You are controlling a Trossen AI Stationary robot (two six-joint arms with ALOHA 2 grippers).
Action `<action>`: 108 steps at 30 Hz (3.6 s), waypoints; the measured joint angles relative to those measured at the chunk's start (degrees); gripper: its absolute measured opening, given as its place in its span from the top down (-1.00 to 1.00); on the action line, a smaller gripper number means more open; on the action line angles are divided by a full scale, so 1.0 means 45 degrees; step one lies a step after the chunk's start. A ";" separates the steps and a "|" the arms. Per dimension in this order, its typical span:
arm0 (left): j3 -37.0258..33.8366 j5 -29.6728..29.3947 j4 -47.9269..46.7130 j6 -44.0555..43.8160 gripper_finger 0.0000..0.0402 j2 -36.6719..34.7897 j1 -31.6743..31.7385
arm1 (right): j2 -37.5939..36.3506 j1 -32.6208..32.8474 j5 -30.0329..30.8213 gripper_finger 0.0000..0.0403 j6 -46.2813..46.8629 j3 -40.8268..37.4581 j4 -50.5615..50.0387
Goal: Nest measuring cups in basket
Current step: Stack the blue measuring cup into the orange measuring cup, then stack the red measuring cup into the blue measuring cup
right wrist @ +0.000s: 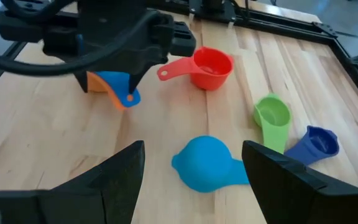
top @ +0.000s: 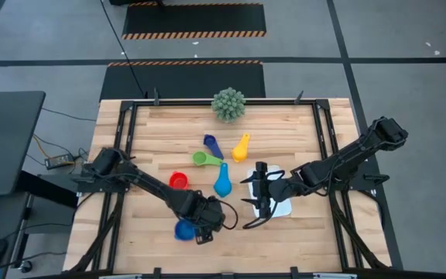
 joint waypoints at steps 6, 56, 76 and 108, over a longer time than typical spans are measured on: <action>0.0000 0.0226 -0.0705 -0.0054 -0.30 -0.0209 -0.0002 | 0.0000 0.0023 -0.0004 -0.37 0.0005 0.0000 0.0098; 0.0076 0.1569 -0.1875 -0.4875 -0.28 0.0224 0.0821 | -0.0024 0.0679 -0.0601 -0.37 -0.1676 0.0005 -0.0408; 0.0063 0.2670 -0.0636 -0.4159 -0.24 0.0384 0.0522 | -0.0024 0.0679 -0.0599 -0.37 -0.1719 0.0005 -0.0303; 0.1014 -0.4142 -0.5499 0.6777 -0.24 0.0204 -0.1429 | -0.0024 0.0625 -0.0349 -0.37 -0.0764 0.0010 0.0471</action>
